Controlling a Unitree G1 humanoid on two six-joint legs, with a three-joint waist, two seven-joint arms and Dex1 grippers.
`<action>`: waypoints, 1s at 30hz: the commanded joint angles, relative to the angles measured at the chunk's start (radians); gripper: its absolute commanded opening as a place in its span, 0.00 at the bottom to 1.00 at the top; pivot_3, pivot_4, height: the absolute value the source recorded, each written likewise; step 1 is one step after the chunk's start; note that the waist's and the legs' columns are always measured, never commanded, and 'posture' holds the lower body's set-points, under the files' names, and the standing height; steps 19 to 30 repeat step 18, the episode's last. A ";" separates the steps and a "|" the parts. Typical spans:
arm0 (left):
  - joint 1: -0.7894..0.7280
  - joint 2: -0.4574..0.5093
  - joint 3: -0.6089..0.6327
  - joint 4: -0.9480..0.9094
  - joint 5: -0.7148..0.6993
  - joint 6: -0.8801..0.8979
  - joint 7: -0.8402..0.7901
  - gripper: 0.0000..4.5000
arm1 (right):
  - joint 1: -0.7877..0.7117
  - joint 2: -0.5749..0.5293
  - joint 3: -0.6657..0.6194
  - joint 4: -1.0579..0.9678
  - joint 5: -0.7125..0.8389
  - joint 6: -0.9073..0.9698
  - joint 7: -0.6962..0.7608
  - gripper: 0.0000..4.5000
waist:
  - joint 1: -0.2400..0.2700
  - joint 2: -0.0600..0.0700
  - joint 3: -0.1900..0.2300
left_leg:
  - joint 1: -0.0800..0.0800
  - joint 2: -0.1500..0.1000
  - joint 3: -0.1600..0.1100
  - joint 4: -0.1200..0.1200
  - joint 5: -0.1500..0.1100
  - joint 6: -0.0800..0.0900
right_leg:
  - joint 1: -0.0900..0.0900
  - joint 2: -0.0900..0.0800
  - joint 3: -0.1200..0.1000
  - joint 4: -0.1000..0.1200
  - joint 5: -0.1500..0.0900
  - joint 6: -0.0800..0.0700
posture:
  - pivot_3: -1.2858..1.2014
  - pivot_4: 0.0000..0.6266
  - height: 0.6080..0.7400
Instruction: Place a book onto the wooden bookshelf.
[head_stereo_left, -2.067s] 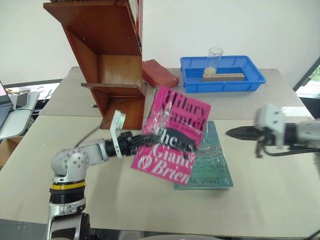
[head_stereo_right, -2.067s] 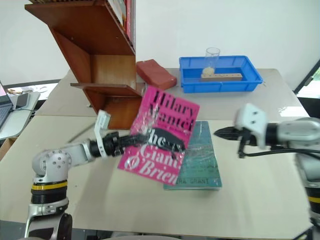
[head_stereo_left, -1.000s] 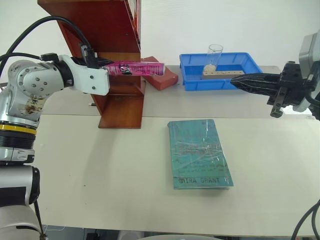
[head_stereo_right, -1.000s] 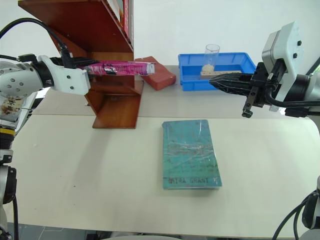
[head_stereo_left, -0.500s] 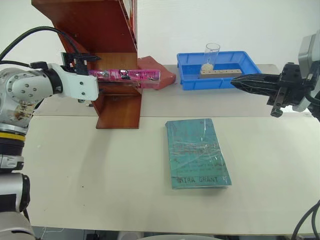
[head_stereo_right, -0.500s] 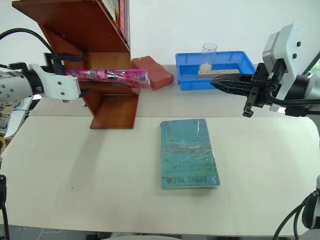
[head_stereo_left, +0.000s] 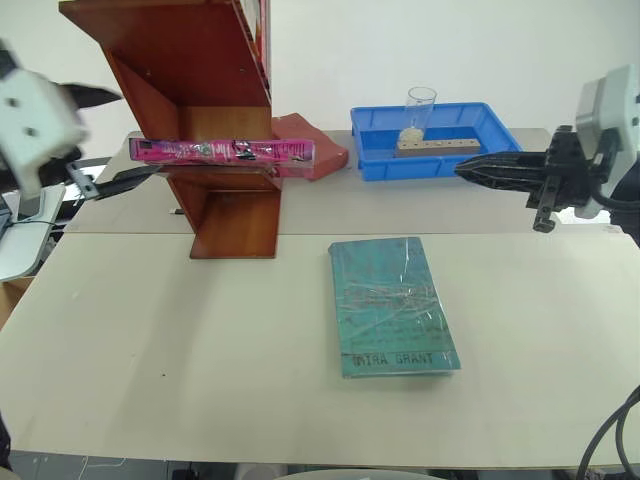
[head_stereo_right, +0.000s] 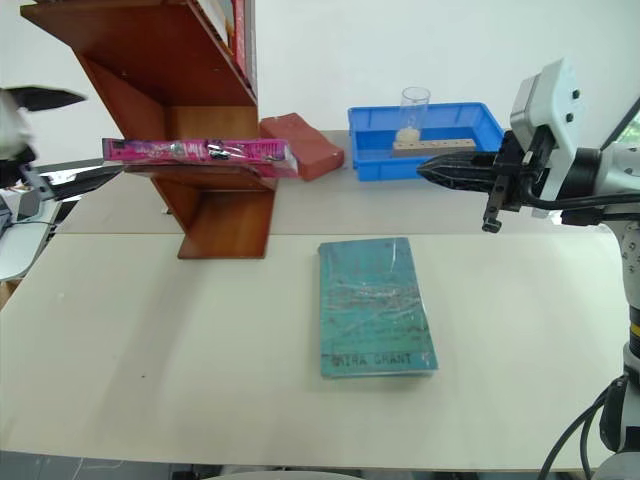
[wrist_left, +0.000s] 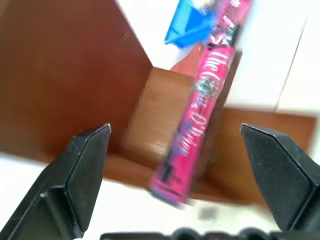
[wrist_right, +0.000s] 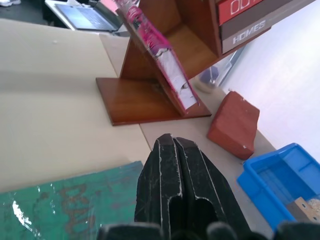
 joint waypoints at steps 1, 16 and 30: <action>0.176 -0.010 0.123 -0.123 -0.033 0.129 -0.012 0.98 | -0.018 -0.022 0.016 0.027 -0.046 -0.068 0.059 0.00 | -0.006 0.000 0.000 | 0.001 0.000 0.000 -0.001 0.000 0.000 | 0.000 0.000 0.000 0.001 0.000 0.000 | 0.52 0.24 0.31; 0.441 -0.074 0.185 -0.216 -0.061 0.147 -0.023 0.98 | 0.028 -0.046 0.057 0.097 -0.171 -0.191 0.169 0.00 | 0.004 -0.006 0.001 | 0.006 0.001 0.005 -0.003 0.000 0.000 | 0.000 -0.002 0.001 0.001 0.002 -0.007 | 0.52 0.24 0.31; 0.437 -0.077 0.183 -0.212 -0.078 0.152 -0.028 0.98 | 0.026 -0.045 0.058 0.094 -0.172 -0.187 0.167 0.00 | 0.004 -0.006 0.001 | 0.006 0.001 0.005 -0.004 0.000 0.000 | 0.000 -0.002 0.001 0.001 0.002 -0.007 | 0.52 0.24 0.31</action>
